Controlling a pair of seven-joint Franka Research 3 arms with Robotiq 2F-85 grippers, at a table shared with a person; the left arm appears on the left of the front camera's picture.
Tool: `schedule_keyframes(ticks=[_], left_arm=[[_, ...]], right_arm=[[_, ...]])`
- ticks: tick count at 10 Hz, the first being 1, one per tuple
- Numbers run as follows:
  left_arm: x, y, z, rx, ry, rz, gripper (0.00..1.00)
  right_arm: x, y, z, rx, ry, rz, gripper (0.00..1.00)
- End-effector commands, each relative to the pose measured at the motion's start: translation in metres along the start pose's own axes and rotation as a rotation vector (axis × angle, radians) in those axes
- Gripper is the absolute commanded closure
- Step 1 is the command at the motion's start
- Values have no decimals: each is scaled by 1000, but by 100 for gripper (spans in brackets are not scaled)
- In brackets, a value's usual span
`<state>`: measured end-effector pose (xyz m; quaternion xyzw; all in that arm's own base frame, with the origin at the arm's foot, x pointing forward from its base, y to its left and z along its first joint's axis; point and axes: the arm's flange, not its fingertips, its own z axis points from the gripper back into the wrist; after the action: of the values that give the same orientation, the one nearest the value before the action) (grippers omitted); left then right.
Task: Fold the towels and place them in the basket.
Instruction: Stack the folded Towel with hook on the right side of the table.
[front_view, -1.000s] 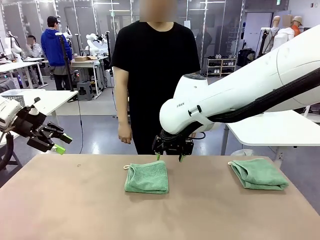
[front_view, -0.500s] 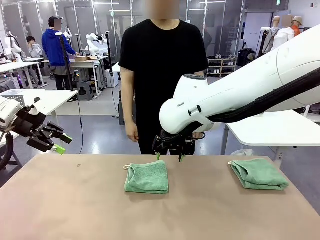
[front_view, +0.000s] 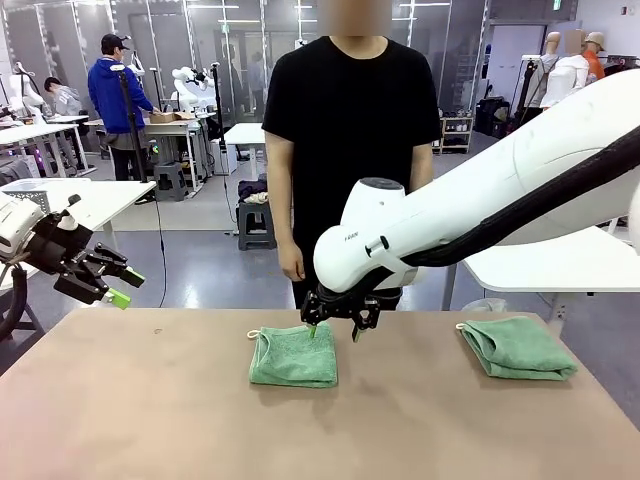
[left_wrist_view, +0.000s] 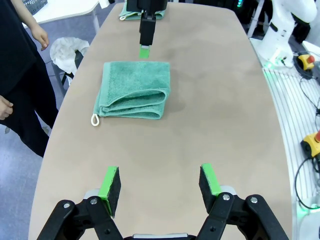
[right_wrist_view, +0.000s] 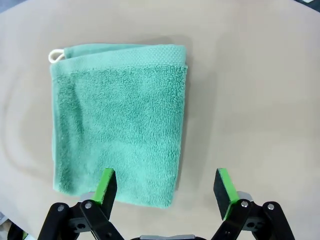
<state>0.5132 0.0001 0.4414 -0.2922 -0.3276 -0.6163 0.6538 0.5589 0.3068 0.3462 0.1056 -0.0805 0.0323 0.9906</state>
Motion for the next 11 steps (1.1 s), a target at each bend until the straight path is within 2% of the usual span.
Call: schedule_keyframes(ticks=[1,10,11], left_arm=[[0,0,1,-1,3,-3,20],[0,0,1,-1,3,-3,20],[0,0,1,-1,3,-3,20]], right_arm=[[2,5,-11,-4,-34,-23,2],[4,-8,-54,18,-55,-98,2],[6,-8,-56,16,-50,-110,22]])
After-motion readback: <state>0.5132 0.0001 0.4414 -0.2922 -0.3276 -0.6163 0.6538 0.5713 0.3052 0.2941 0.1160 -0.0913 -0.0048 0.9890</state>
